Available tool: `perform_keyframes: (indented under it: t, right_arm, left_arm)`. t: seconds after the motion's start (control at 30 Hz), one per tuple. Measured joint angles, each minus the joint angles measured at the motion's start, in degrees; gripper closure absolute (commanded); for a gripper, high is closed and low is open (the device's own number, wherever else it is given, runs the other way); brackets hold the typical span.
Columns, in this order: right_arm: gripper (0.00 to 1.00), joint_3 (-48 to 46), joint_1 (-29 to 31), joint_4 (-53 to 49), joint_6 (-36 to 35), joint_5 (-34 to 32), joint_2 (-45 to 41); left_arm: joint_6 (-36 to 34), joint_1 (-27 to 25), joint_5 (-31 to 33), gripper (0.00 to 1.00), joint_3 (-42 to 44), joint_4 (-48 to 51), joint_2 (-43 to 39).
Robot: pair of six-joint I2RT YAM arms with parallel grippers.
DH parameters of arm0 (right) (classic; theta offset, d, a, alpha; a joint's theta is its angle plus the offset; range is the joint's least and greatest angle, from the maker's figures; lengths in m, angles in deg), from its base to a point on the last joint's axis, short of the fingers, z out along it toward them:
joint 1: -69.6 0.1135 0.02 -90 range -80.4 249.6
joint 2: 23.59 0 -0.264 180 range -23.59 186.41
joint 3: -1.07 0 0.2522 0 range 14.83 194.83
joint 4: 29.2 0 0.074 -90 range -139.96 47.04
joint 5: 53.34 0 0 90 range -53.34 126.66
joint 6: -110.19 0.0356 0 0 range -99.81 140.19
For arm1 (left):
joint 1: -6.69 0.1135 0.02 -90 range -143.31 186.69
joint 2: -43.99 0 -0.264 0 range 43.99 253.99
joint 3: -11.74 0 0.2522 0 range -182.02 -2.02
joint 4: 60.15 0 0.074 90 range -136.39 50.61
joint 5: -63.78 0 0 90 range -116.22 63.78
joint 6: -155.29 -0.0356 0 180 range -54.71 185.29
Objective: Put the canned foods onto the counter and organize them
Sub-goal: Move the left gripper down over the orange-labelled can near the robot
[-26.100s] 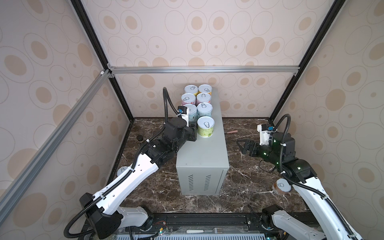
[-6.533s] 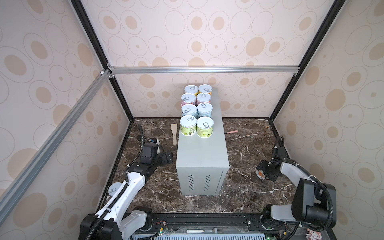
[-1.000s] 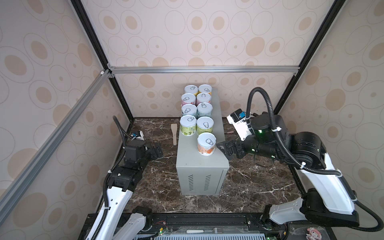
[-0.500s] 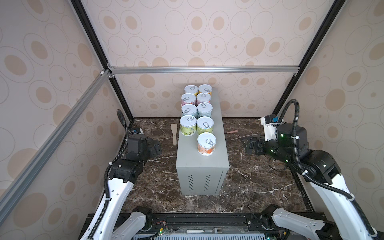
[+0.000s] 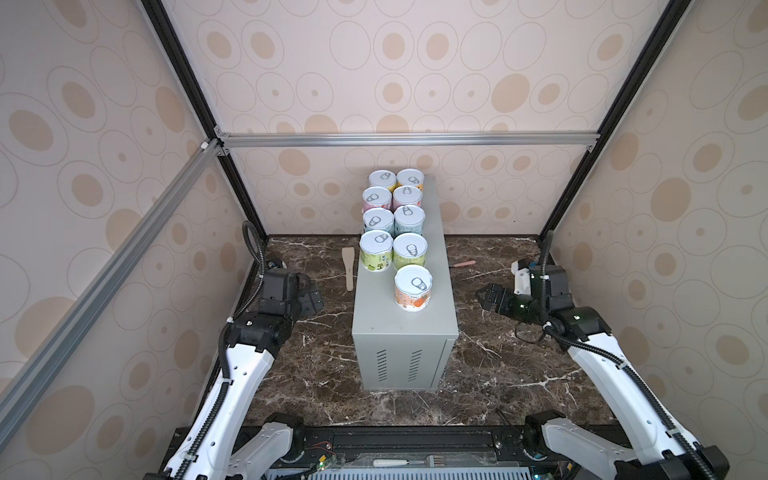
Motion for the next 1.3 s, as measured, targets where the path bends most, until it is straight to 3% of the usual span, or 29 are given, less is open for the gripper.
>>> perform_keyframes:
  t: [0.43,0.77,1.3]
  right_arm:
    - [0.0,-10.99,-1.01,16.81,3.37,2.36,9.14]
    - [0.0,-15.61,-1.07,24.48,7.17,5.4,12.28]
    - [0.0,-16.09,-1.07,27.71,9.31,7.8,12.39]
  left_arm:
    - [7.3,4.94,5.46,0.01,1.88,1.29,3.69]
    - [13.9,20.35,6.19,0.01,2.01,8.31,8.74]
    - [20.7,37.03,4.28,0.01,13.22,5.62,8.94]
